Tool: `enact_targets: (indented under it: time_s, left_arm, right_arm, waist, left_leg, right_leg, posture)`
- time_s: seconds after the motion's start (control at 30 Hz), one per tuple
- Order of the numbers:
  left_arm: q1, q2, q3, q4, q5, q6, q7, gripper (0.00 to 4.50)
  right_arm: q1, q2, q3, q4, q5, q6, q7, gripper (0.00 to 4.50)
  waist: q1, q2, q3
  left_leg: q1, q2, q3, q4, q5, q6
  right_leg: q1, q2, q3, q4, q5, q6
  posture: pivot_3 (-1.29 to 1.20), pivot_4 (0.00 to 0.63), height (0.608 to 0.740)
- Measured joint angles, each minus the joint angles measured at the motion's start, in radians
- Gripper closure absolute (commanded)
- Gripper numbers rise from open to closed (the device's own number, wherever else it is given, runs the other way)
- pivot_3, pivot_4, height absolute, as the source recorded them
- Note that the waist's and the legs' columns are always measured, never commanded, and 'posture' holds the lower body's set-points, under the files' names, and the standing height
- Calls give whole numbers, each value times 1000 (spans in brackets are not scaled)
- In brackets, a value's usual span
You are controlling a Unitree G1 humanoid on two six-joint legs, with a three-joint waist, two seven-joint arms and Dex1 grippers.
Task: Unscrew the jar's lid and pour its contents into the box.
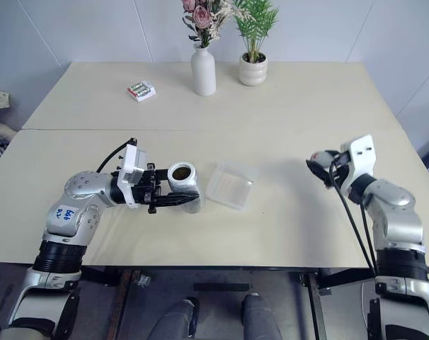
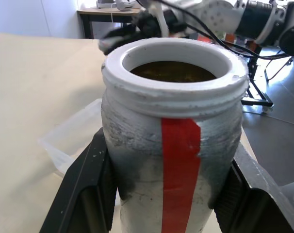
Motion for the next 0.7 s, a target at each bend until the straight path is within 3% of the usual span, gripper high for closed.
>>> enact_targets:
  time_s: [0.37,0.57,0.7]
  left_arm:
    - [-20,-4,1,21,0,-6,7,2382]
    - [-20,-4,2,21,0,-7,15,2382]
    - [-20,-3,6,21,1,-11,24,2382]
  right_arm:
    - [63,87,-24,129,-17,-122,-86,1521]
    - [63,109,-46,89,77,-28,-43,33]
    - [71,95,-60,31,105,7,-26,33]
  waist:
    - [0,0,0]
    - [-3,0,0]
    - [-1,0,0]
  left_leg:
    - [2,0,1,1,0,1]
    - [3,0,1,1,0,0]
    - [2,0,1,1,0,1]
  right_leg:
    - [2,0,2,0,1,1]
    - [2,0,2,0,1,1]
    - [2,0,2,0,1,1]
  posture:
    - [0,150,740]
    - [0,150,740]
    - [0,150,740]
